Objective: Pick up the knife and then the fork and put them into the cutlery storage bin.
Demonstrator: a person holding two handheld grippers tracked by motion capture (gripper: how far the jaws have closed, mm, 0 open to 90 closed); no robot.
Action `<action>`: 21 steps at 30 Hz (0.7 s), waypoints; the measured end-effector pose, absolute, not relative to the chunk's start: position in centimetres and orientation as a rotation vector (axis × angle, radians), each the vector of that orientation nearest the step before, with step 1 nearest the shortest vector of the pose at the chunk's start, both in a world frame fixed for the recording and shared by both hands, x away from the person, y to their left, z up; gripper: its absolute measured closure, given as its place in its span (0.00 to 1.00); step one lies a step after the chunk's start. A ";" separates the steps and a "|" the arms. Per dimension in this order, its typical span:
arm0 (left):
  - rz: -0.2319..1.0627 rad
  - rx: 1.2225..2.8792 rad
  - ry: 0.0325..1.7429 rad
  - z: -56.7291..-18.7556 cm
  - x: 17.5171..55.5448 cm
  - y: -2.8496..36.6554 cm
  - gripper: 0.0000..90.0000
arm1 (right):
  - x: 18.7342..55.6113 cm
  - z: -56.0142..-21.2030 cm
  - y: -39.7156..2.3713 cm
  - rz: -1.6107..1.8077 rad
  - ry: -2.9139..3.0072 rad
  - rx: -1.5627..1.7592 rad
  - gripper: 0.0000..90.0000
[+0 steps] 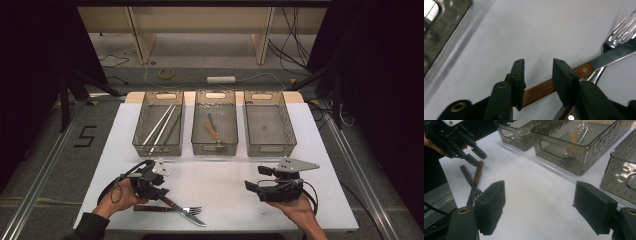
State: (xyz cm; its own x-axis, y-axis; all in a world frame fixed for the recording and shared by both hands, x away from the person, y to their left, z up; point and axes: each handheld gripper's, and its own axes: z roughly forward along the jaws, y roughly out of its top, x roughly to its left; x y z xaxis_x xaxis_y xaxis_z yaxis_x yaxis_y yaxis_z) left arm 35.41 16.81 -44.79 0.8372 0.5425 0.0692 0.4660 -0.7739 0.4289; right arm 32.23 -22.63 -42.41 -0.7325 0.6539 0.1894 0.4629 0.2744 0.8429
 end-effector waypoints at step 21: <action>0.159 2.704 0.880 -46.5 34.8 18.3 0.98 | 32.1 -42.3 -22.5 1.437 2.353 1.030 0.29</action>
State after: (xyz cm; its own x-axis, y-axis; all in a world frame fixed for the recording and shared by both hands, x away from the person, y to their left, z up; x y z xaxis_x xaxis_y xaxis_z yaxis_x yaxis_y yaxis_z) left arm 34.76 18.33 -46.45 0.8071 0.5902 0.0144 0.5579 -0.7704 0.3085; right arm 32.06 -22.50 -42.34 -0.7380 0.6500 0.1813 0.4581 0.2853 0.8418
